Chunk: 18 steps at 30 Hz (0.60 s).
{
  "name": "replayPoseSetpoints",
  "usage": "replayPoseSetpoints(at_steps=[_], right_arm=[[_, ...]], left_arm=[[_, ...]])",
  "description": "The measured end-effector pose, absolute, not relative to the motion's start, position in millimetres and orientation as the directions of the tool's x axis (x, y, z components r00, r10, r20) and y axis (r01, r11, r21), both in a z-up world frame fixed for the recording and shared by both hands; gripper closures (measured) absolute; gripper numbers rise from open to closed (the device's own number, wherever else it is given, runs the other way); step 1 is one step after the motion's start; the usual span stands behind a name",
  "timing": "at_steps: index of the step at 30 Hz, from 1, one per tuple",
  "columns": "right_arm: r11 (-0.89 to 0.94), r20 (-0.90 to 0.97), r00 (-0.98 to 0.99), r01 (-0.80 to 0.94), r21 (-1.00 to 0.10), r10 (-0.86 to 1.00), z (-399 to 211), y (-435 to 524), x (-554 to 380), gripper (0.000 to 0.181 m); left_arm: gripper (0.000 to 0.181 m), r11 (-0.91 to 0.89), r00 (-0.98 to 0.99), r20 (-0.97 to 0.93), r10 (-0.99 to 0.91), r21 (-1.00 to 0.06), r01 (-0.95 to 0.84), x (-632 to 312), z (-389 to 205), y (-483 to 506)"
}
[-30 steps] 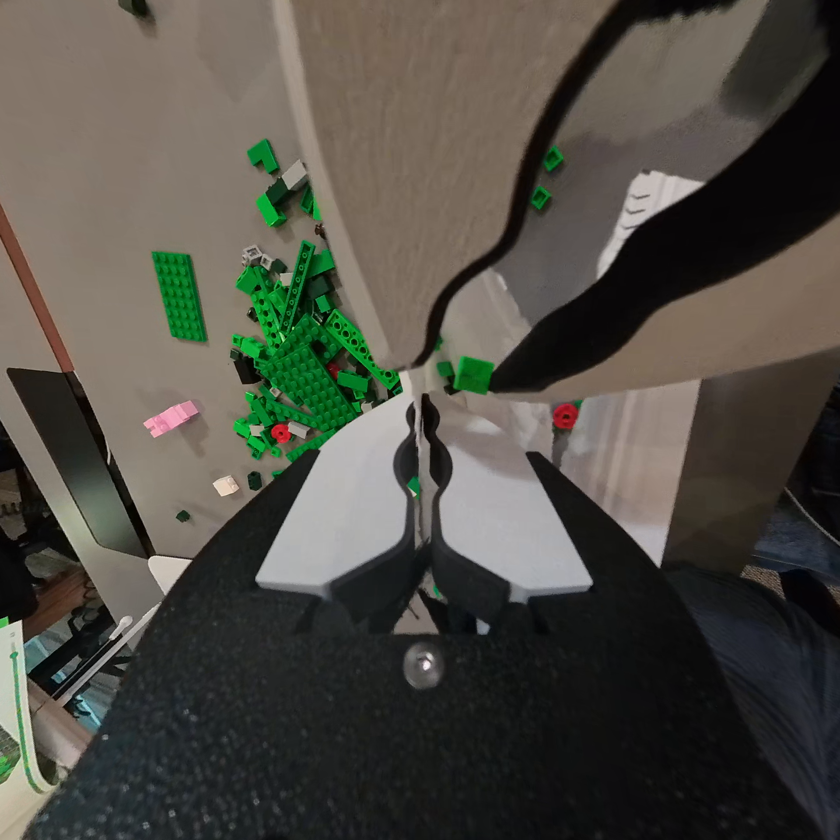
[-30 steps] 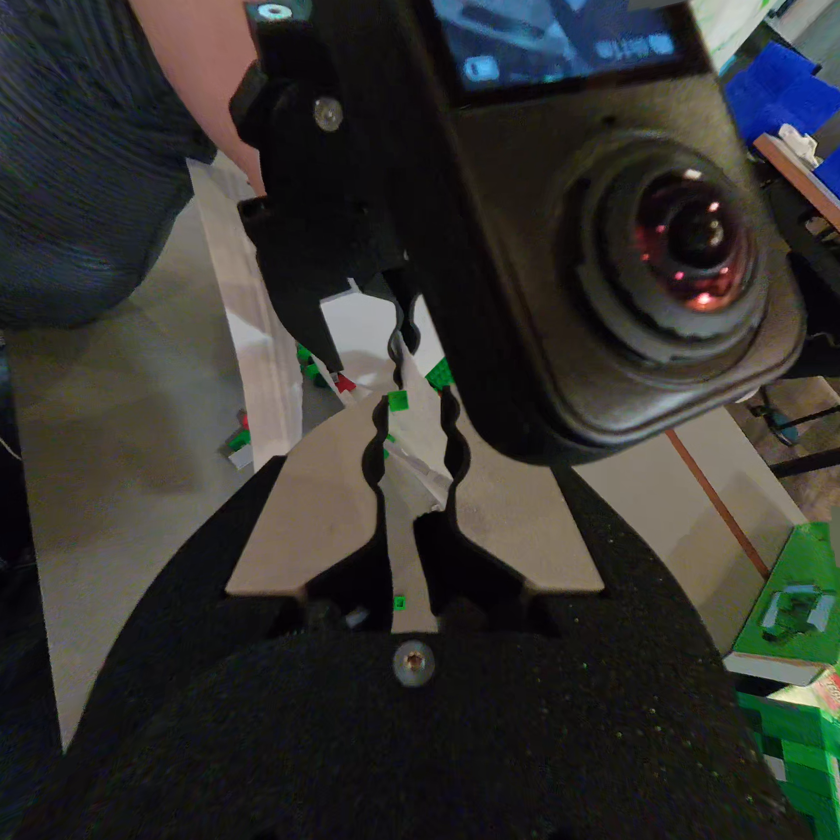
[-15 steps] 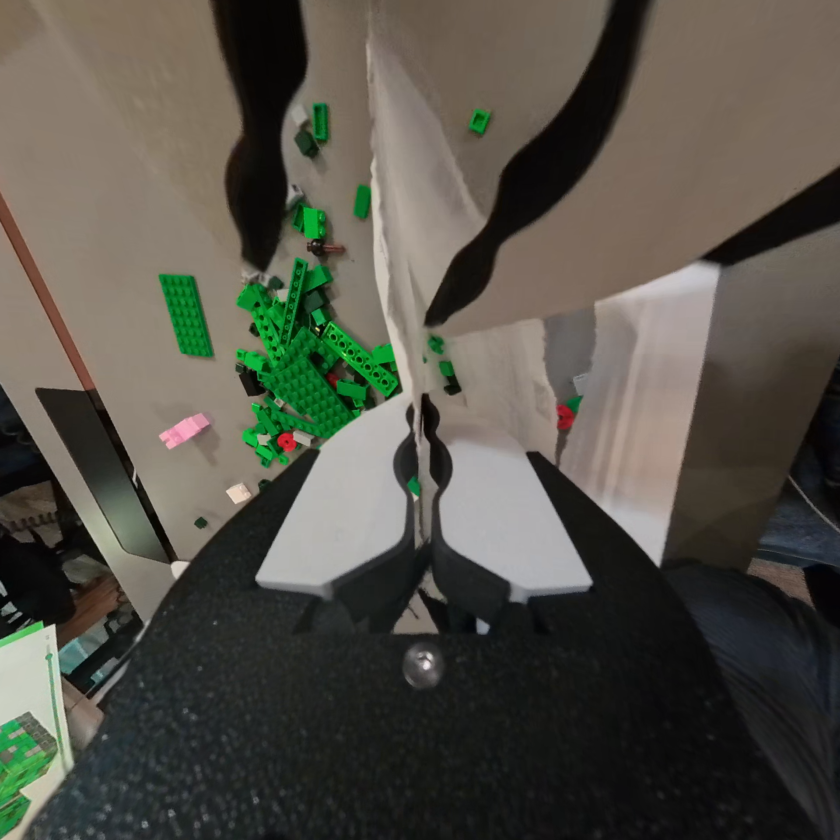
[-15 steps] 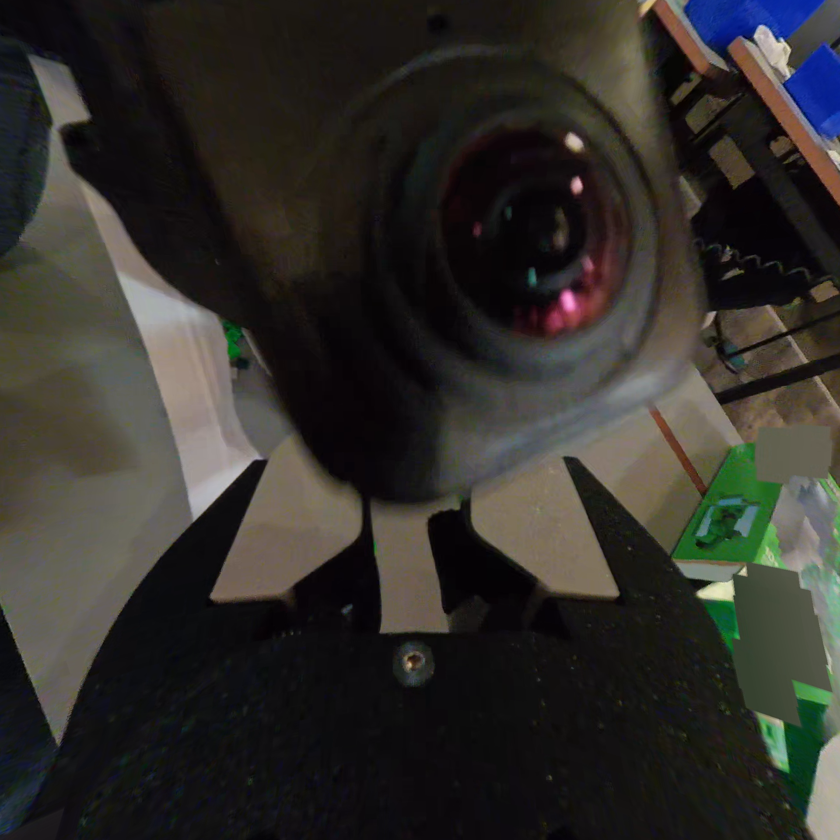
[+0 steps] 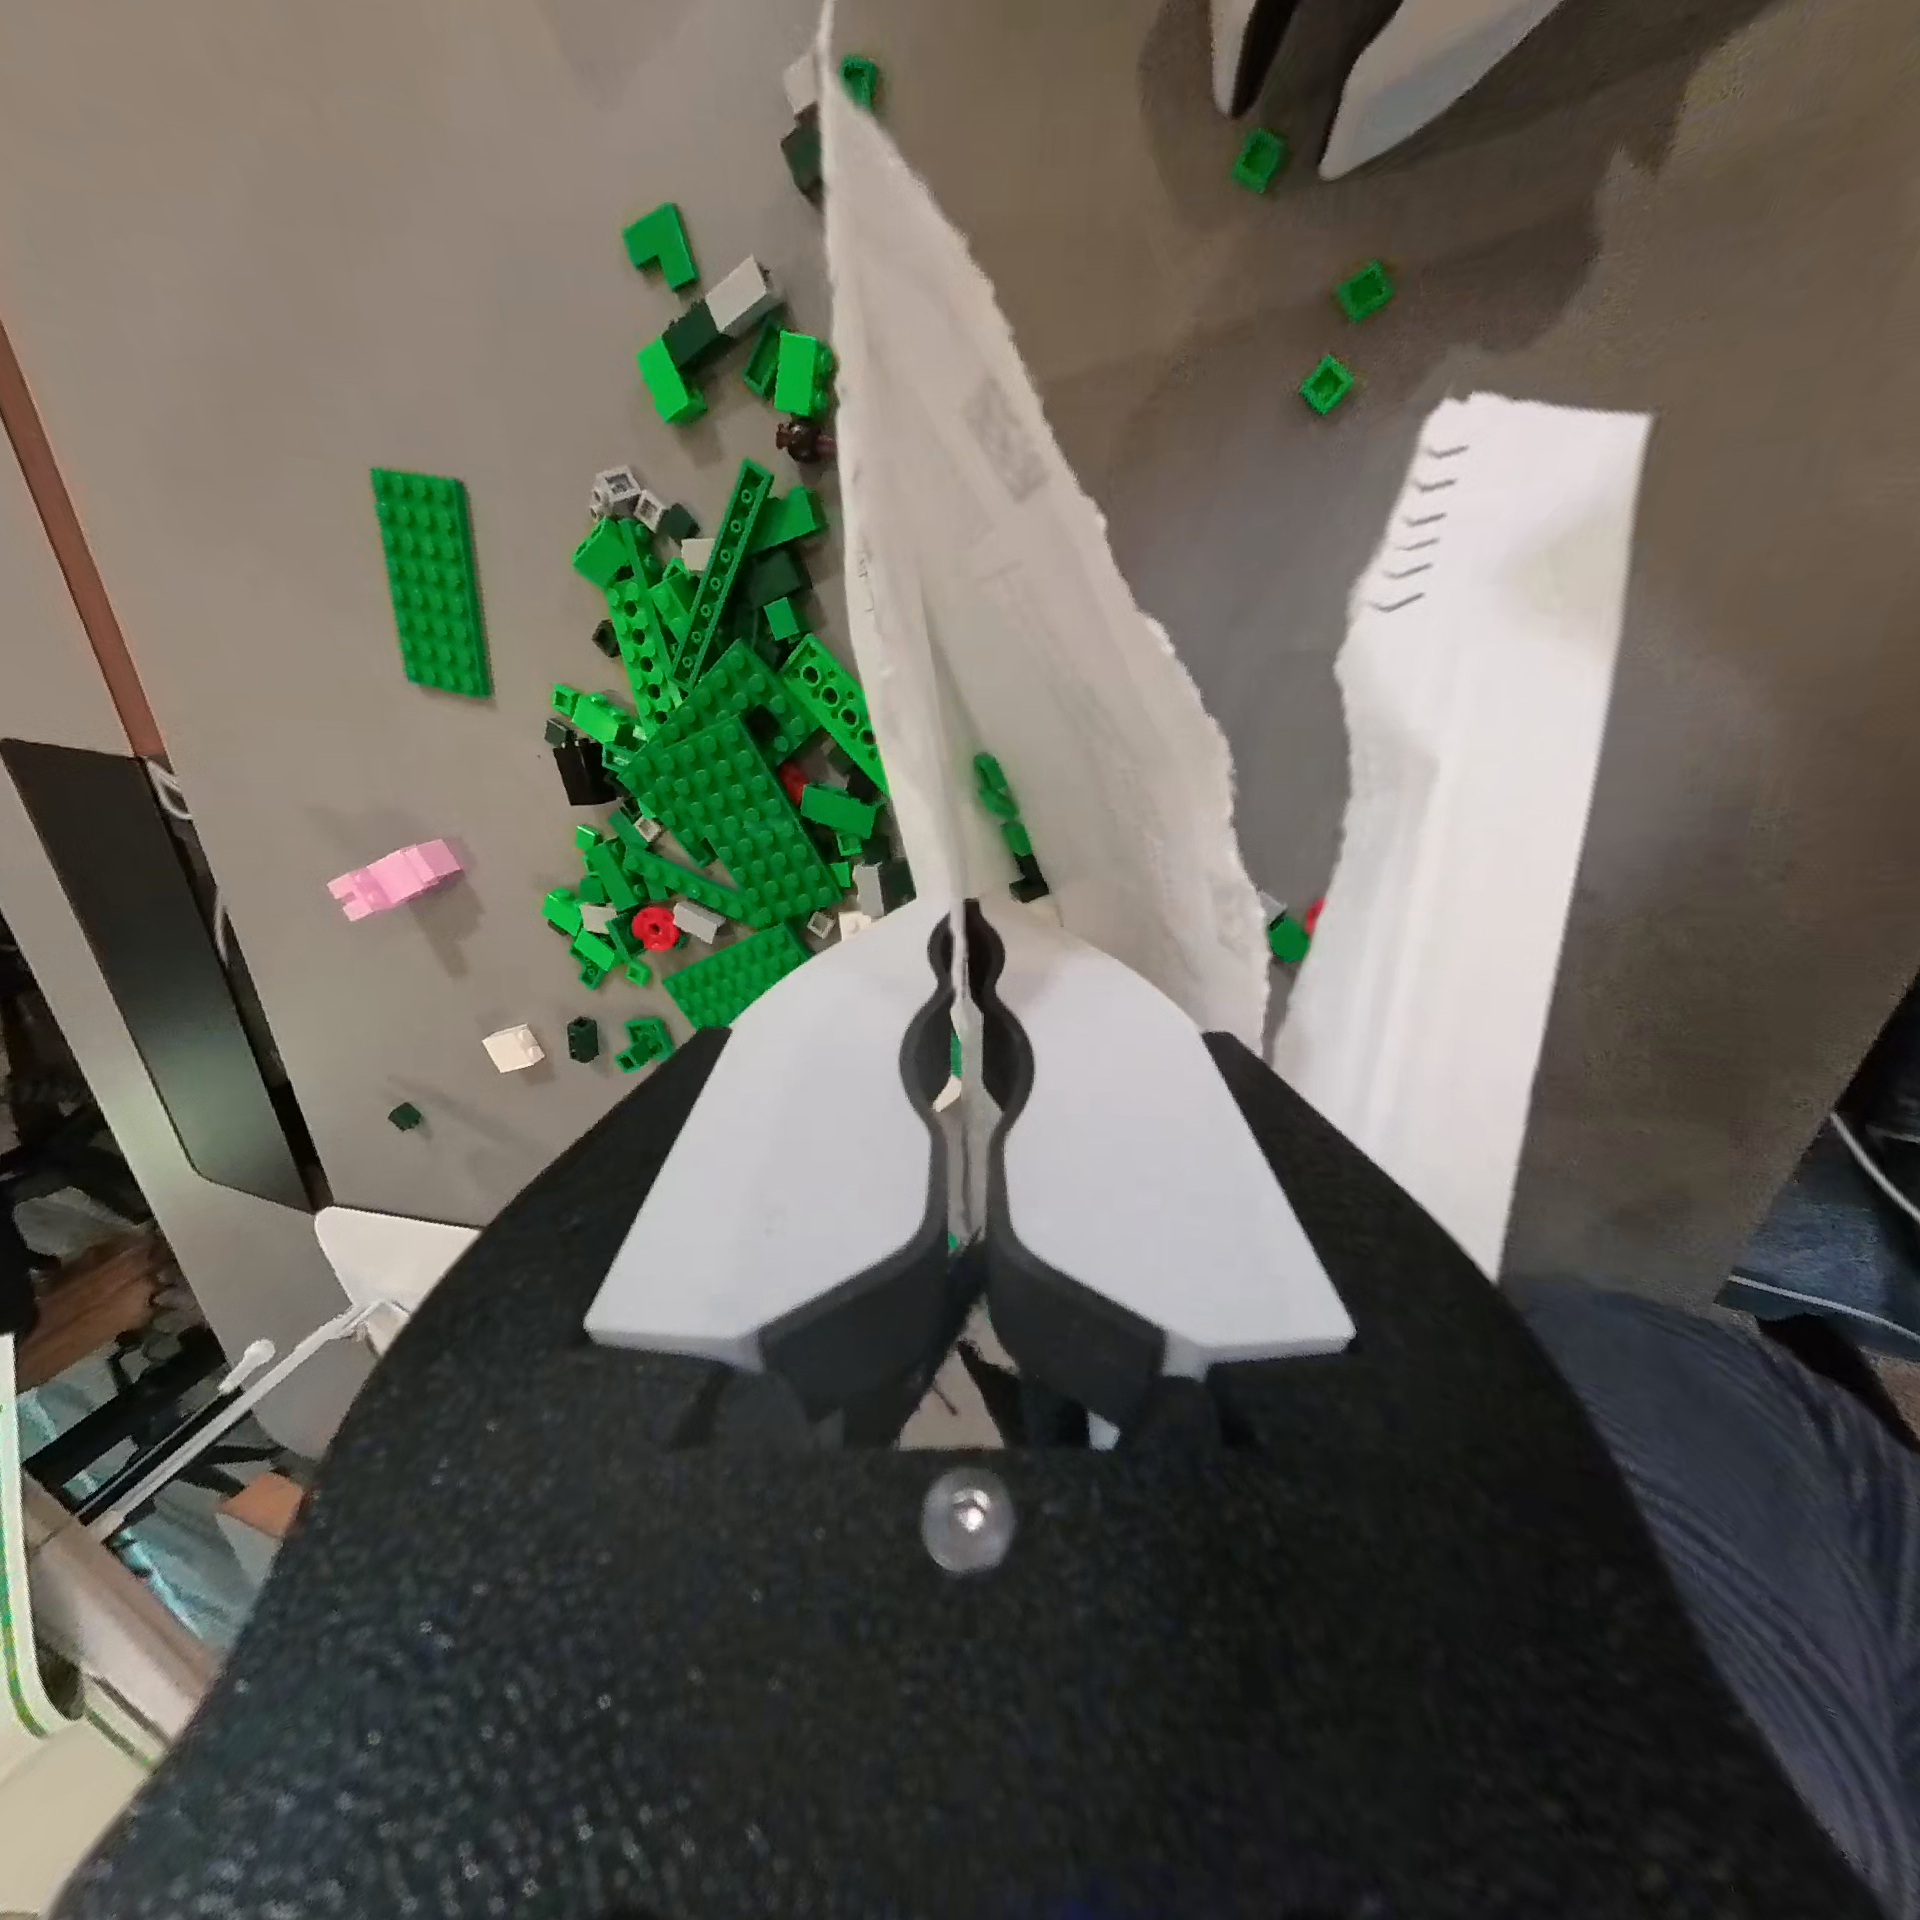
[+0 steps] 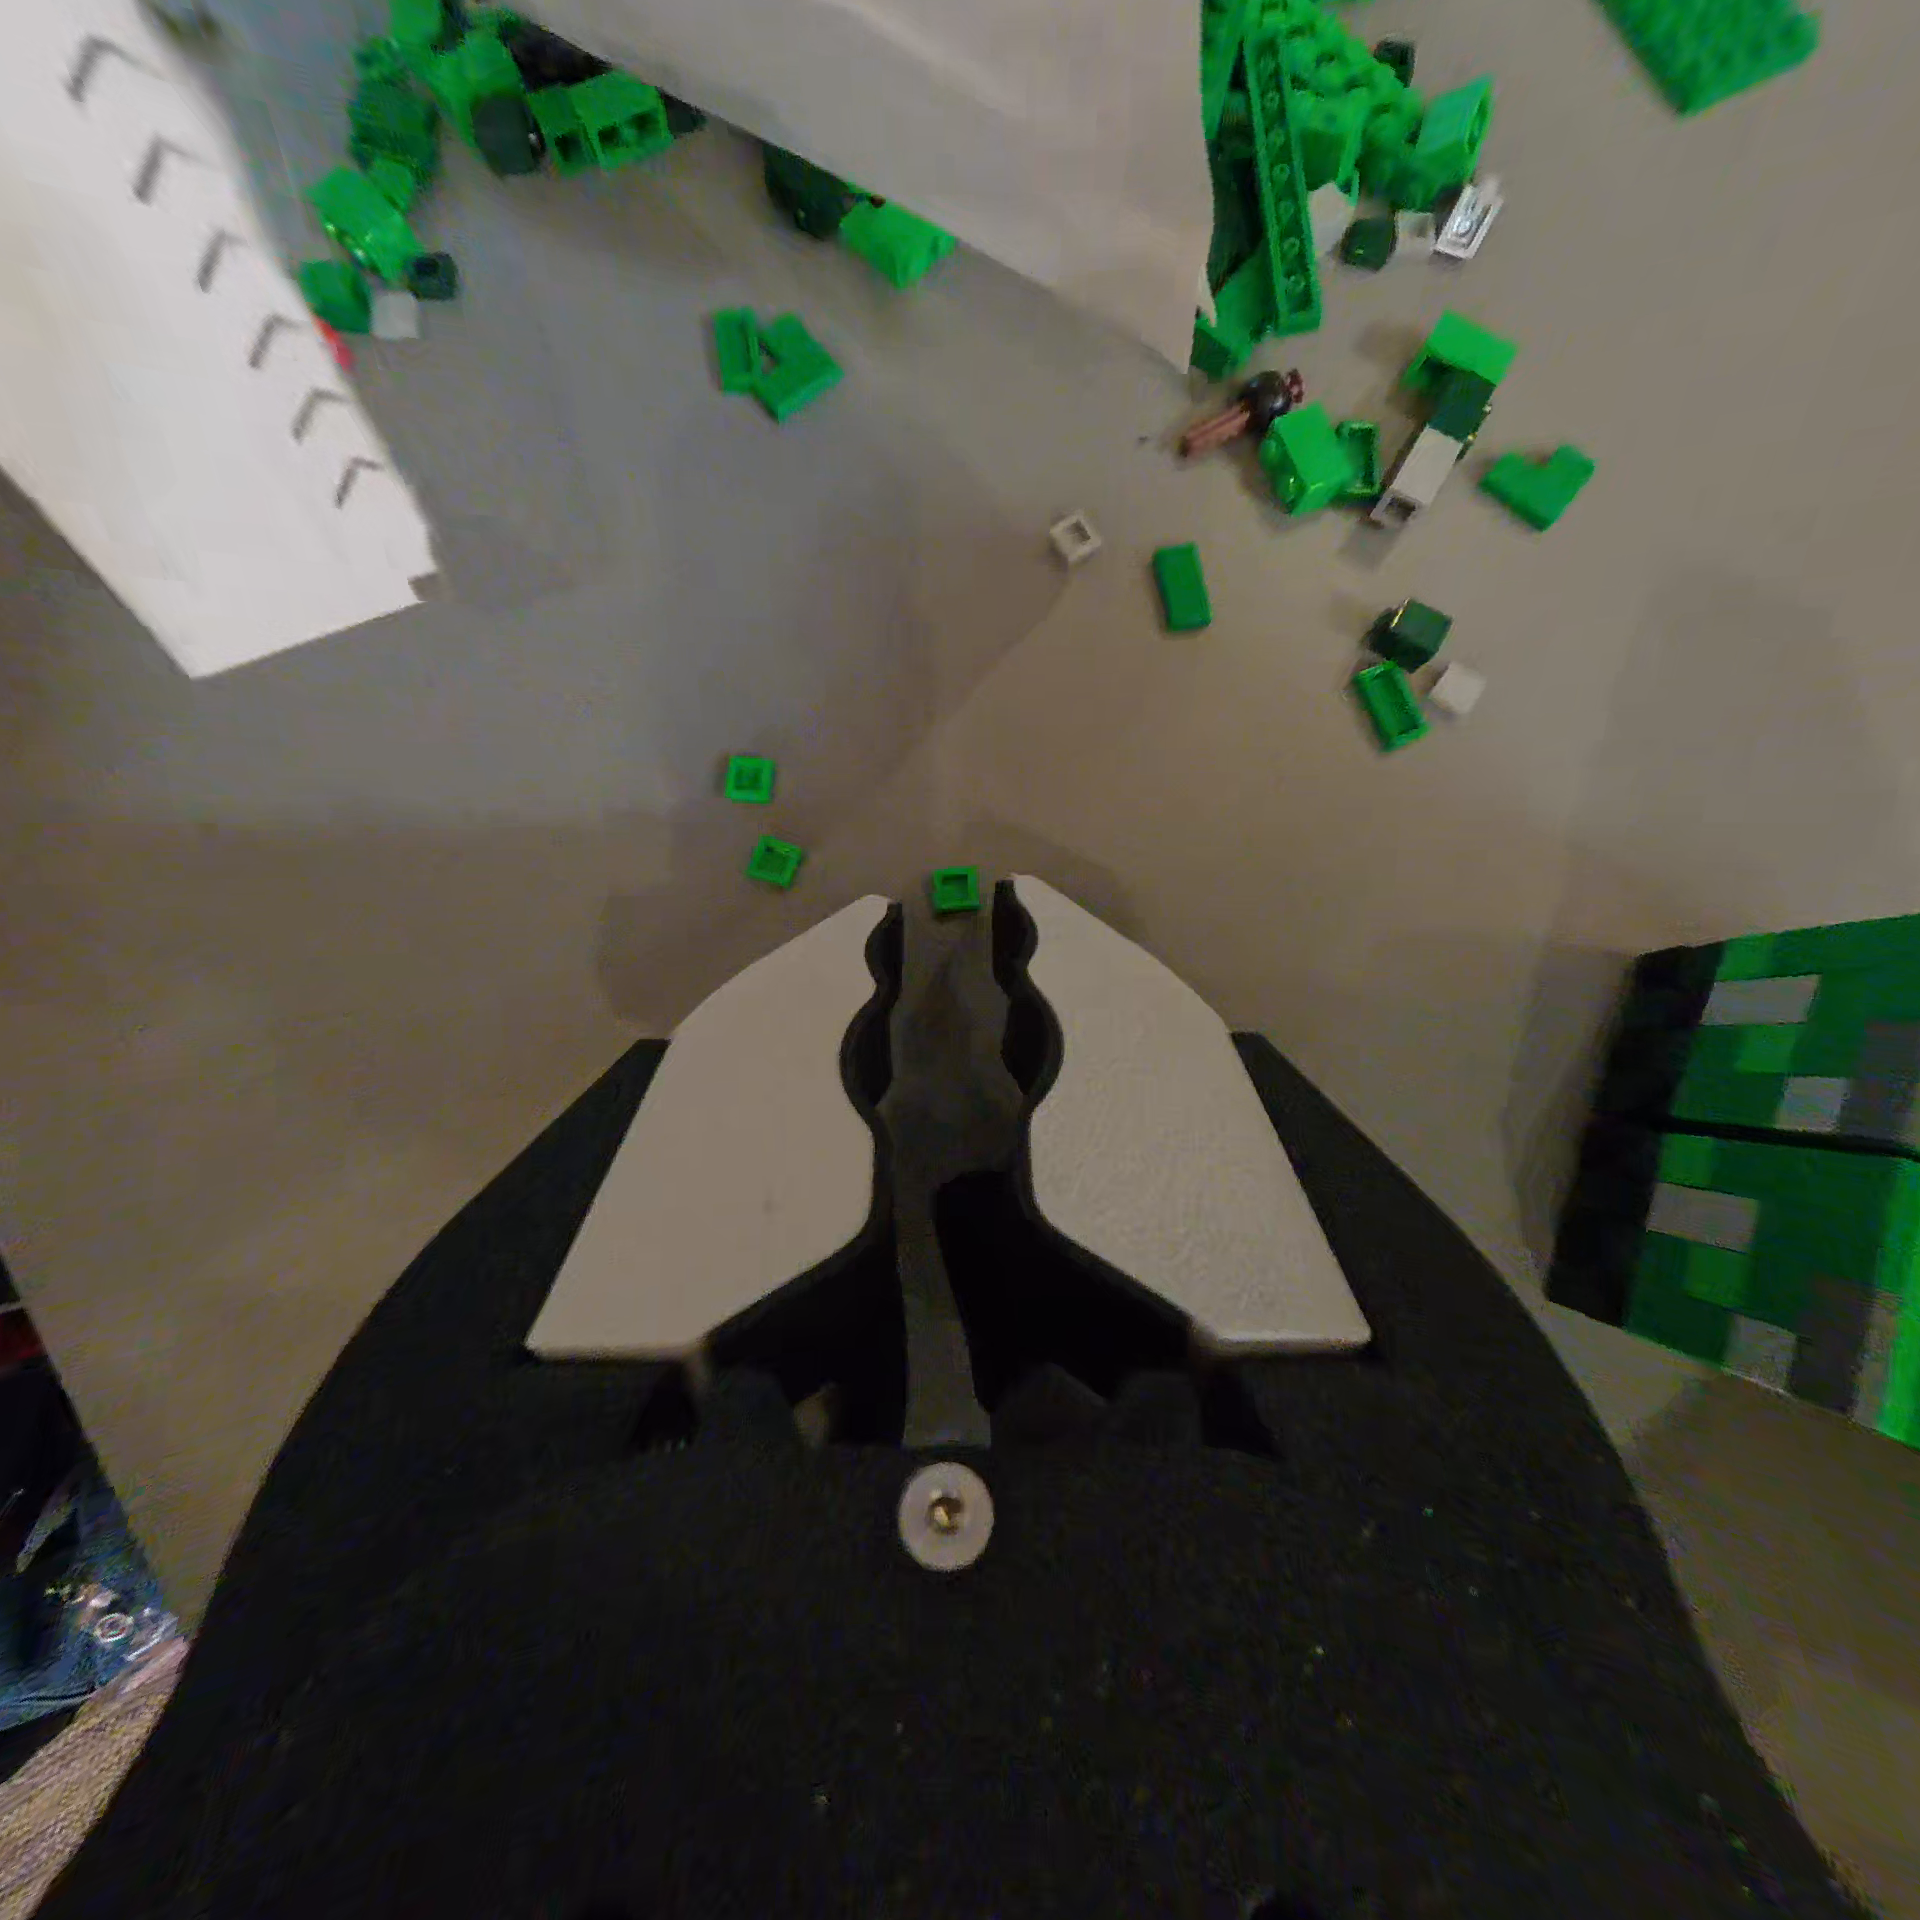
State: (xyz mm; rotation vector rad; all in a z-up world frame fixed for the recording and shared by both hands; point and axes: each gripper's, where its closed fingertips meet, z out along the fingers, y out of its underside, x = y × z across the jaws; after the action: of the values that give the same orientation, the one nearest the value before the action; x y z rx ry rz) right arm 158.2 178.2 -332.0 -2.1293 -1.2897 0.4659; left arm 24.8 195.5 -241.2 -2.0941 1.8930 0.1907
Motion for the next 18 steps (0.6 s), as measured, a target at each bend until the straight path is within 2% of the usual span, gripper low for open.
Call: replayPoseSetpoints(at_steps=[11, 14, 18], right_arm=[[-0.359, -0.034, 0.465, 0.632, -0.687, 0.885, -329.7, 181.2, 153.5, 0.173], [-0.312, -0.023, 0.454, 0.574, -0.757, 0.891, -301.1, 178.3, 145.8, 0.174], [-0.151, 0.058, 0.401, 0.469, -0.870, 0.914, -234.0, 166.4, 124.7, 0.173]], left_arm=[[0.181, -0.052, 0.092, -0.302, -0.949, -0.137, -0.989, 29.5, -242.0, 191.6], [0.181, -0.051, 0.091, -0.301, -0.949, -0.137, -0.989, 29.9, -242.3, 191.4], [0.181, -0.045, 0.082, -0.298, -0.951, -0.130, -0.990, 31.9, -243.7, 190.4]])
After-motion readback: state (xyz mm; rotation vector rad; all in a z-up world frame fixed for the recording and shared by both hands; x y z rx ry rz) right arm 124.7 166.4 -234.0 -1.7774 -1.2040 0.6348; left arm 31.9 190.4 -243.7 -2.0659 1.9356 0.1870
